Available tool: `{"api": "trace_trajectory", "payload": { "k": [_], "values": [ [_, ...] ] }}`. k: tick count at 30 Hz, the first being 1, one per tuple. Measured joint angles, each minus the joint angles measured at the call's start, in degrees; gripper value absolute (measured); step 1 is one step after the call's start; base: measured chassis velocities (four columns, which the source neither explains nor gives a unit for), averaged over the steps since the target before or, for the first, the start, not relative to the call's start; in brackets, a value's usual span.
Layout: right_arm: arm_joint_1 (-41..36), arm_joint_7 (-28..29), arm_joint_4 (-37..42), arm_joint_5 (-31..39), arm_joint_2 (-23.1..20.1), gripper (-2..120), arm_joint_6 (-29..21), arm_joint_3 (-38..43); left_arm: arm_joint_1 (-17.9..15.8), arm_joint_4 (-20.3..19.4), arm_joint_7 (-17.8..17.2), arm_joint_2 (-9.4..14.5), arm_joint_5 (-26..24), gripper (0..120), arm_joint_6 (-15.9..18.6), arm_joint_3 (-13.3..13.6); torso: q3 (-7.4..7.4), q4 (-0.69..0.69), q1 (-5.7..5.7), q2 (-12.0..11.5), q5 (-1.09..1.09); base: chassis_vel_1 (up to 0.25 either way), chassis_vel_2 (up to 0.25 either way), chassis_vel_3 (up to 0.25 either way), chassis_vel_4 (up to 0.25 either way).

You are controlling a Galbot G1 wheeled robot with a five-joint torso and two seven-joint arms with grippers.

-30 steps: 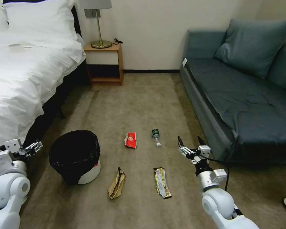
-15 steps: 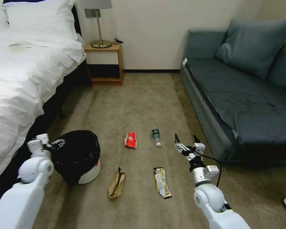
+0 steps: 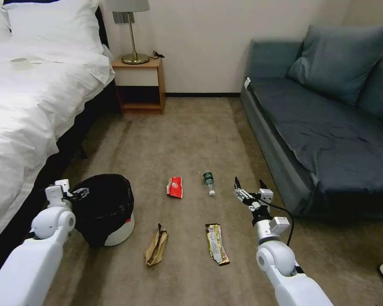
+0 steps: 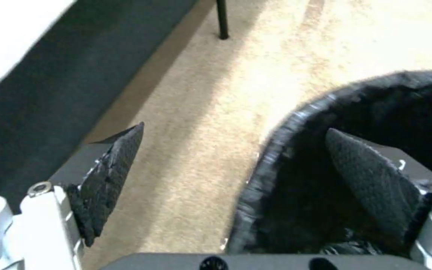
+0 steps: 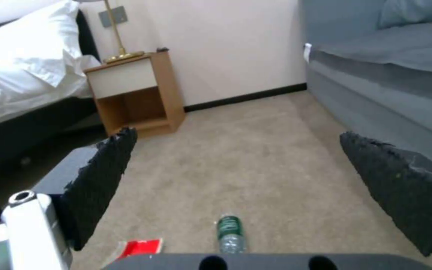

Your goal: Pick up the trash bin, then pick up the garbage on the floor and place it into the trash bin.

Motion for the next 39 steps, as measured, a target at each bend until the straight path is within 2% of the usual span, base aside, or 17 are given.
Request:
{"api": "trace_trajectory", "payload": {
  "k": [5, 13, 18, 21, 23, 25, 29, 34, 39],
  "values": [
    [0.91, 0.02, -0.18, 0.17, 0.31, 100, -0.04, -0.86, -0.22, 0.93, 0.43, -0.47, 0.06, 96, 0.1, -0.23, 0.0, -0.02, 0.0, 0.0, -0.01, 0.0, 0.0, 0.0, 0.0],
    [1.23, 0.01, 0.46, 1.11, -0.67, 100, -0.01, -0.67, -2.68, 4.22, 1.03, -2.94, 2.15, 95, 0.1, 1.53, 0.0, -0.04, 0.0, 0.0, -0.01, 0.0, 0.0, 0.0, 0.0],
    [1.61, -0.09, 0.14, 1.8, -0.92, 100, 0.32, -0.53, -5.04, 9.45, 1.63, -4.72, 4.53, 78, -0.25, 2.0, -0.01, -0.02, 0.0, 0.01, 0.04, 0.0, 0.0, 0.0, 0.0],
    [1.84, -0.13, 0.14, 2.1, -0.93, 100, 0.33, -0.54, -5.33, 10.32, 1.85, -5.03, 5.05, 73, -0.31, 1.86, -0.02, -0.01, 0.0, 0.01, 0.09, 0.0, 0.0, 0.0, 0.0],
    [2.35, -0.21, 0.18, 2.71, -0.97, 100, 0.33, -0.65, -5.62, 11.5, 2.48, -5.6, 5.94, 62, -0.44, 1.67, -0.03, 0.0, 0.0, 0.01, 0.13, 0.0, 0.0, 0.0, 0.0],
    [2.57, -0.3, 0.11, 2.85, -0.97, 100, 0.33, -0.71, -5.67, 11.86, 2.73, -5.83, 6.21, 58, -0.53, 1.61, -0.04, 0.01, 0.0, 0.02, 0.14, 0.0, 0.0, 0.0, 0.0],
    [2.85, -0.66, -0.37, 3.06, -0.56, 100, 0.36, -1.09, -5.75, 12.06, 3.12, -6.27, 6.6, 40, -0.75, 1.59, -0.03, 0.01, 0.0, 0.02, 0.09, 0.0, 0.0, 0.0, 0.0],
    [2.98, -0.95, -0.4, 3.26, -0.14, 100, 0.59, -1.36, -6.05, 12.0, 3.5, -6.27, 7.08, 30, -1.21, 1.96, -0.02, -0.01, 0.0, 0.02, 0.03, 0.0, 0.0, 0.0, 0.0],
    [3.29, -1.1, -0.39, 3.62, 0.15, 100, 0.73, -1.42, -6.37, 12.53, 4.95, -6.03, 8.67, 29, -1.69, 2.25, -0.01, -0.01, -0.01, 0.02, 0.0, 0.0, 0.0, 0.0, 0.0]
  ]
}}
